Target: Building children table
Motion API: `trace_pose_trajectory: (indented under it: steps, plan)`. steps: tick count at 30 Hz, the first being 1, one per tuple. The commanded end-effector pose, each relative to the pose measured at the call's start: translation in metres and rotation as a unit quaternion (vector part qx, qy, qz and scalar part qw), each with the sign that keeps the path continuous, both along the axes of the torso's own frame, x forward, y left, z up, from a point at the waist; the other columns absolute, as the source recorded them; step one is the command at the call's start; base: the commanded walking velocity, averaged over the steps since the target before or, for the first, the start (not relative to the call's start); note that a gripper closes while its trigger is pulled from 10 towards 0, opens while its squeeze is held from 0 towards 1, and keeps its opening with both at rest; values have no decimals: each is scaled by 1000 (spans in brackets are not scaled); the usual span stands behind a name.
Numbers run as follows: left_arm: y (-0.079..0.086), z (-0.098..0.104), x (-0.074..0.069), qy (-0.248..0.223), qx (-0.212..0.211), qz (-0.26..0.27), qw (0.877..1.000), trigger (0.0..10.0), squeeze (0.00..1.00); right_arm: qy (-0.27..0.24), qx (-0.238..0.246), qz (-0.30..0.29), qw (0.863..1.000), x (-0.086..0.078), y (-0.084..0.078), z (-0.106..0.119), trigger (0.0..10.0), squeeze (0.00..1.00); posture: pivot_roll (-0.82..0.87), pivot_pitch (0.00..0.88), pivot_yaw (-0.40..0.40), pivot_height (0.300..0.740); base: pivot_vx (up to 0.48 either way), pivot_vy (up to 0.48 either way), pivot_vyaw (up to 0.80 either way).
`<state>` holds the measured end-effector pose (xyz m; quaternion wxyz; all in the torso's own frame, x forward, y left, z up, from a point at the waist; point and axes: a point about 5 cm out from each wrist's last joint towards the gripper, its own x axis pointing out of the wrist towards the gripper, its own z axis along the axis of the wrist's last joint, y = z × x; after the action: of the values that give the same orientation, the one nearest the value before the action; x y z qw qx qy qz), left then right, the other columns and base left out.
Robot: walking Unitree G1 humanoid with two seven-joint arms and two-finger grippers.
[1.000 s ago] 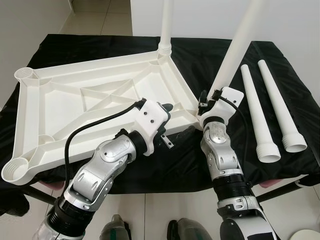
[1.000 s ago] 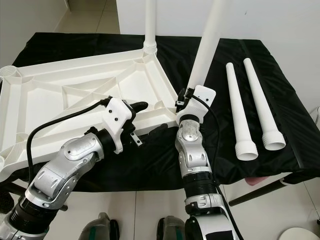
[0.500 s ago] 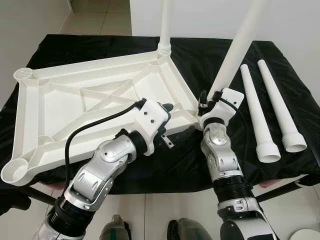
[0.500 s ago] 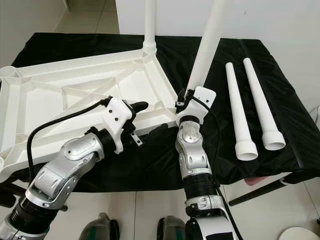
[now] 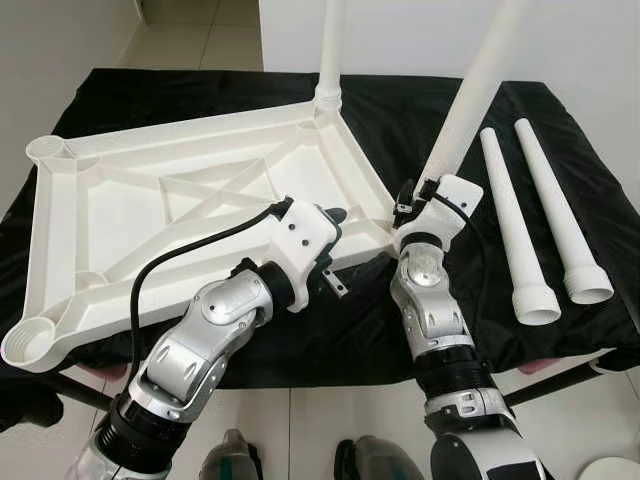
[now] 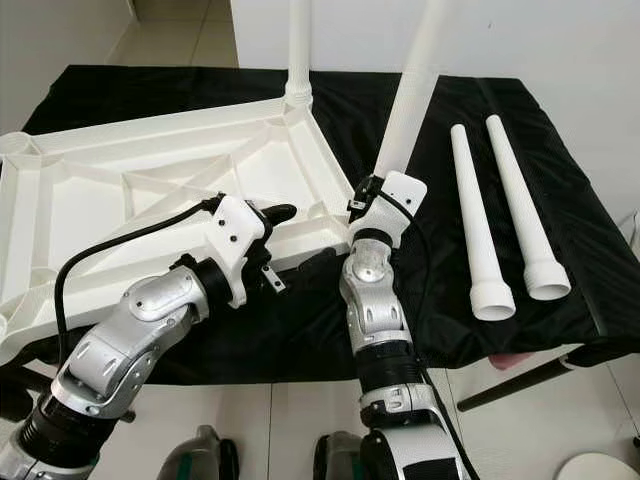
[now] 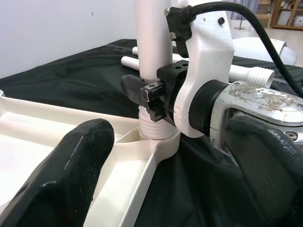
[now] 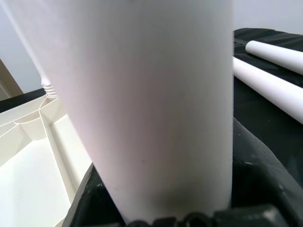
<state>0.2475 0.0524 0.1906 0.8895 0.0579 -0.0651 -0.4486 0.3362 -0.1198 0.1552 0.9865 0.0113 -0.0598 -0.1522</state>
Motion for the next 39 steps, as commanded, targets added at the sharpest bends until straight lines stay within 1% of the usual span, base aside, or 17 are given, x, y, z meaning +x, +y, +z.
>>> trace_pose_trajectory:
  steps: [1, 8, 16, 17, 23, 30, 32, 33, 34, 35, 38, 39]
  plan:
    - [-3, 2, -5, -1, 3, -25, 1000, 10000, 0, 39, -9, -16, 999, -1, -5, -16, 10000, 0, -80, 59, -19, 740, 0, 0, 0]
    - [-2, 1, -5, 0, 3, -21, 1000, 10000, 0, 31, -15, -9, 999, 0, 0, -14, 10000, 0, -77, 62, -23, 740, 0, 0, 0]
    - [-2, 1, -6, 1, 1, -22, 1000, 10000, 0, 15, -19, 7, 1000, -2, -4, -13, 10000, 8, -84, 63, -26, 740, 0, 0, 0]
    - [-3, 1, -6, 1, 1, -23, 1000, 10000, 0, 13, -16, 12, 1000, -3, -6, -13, 10000, 1000, -87, 61, -25, 740, 0, 0, 0]
    - [-4, 1, -6, 0, -1, -25, 1000, 10000, 0, 8, -17, 10, 1000, -4, -12, -13, 10000, 1000, -92, 57, -24, 740, 0, 0, 0]
    - [-4, 1, -6, 1, 0, -27, 1000, 10000, 0, 5, -20, 11, 1000, -4, -13, -13, 10000, 1000, -91, 54, -25, 740, 0, 0, 0]
    - [-5, 1, -6, 1, -1, -27, 1000, 10000, 0, 5, -21, 25, 999, -3, -13, -13, 10000, 1000, -90, 54, -26, 740, 0, 0, 0]
    - [-5, 1, -6, 1, -1, -27, 1000, 10000, 0, 2, -19, 36, 999, -3, -14, -12, 10000, 243, -90, 53, -26, 740, 0, 0, 0]
    - [-5, 1, -6, 1, -1, -27, 1000, 10000, 0, 2, -19, 36, 999, -3, -14, -12, 10000, 243, -90, 53, -26, 740, 0, 0, 0]
    - [-5, 1, -7, 1, -2, -27, 1000, 10000, 0, -1, -16, 52, 999, -3, -15, -12, 10000, 0, -90, 53, -26, 740, 0, 0, 0]
    - [-5, 1, -7, 1, -2, -28, 1000, 10000, 0, -3, -15, 63, 998, -2, -17, -11, 10000, 0, -92, 52, -26, 740, 0, 0, 0]
    - [-6, 1, -7, 1, -2, -28, 1000, 10000, 0, -4, -13, 81, 997, -2, -18, -11, 10000, 0, -93, 51, -26, 740, 0, 0, 0]
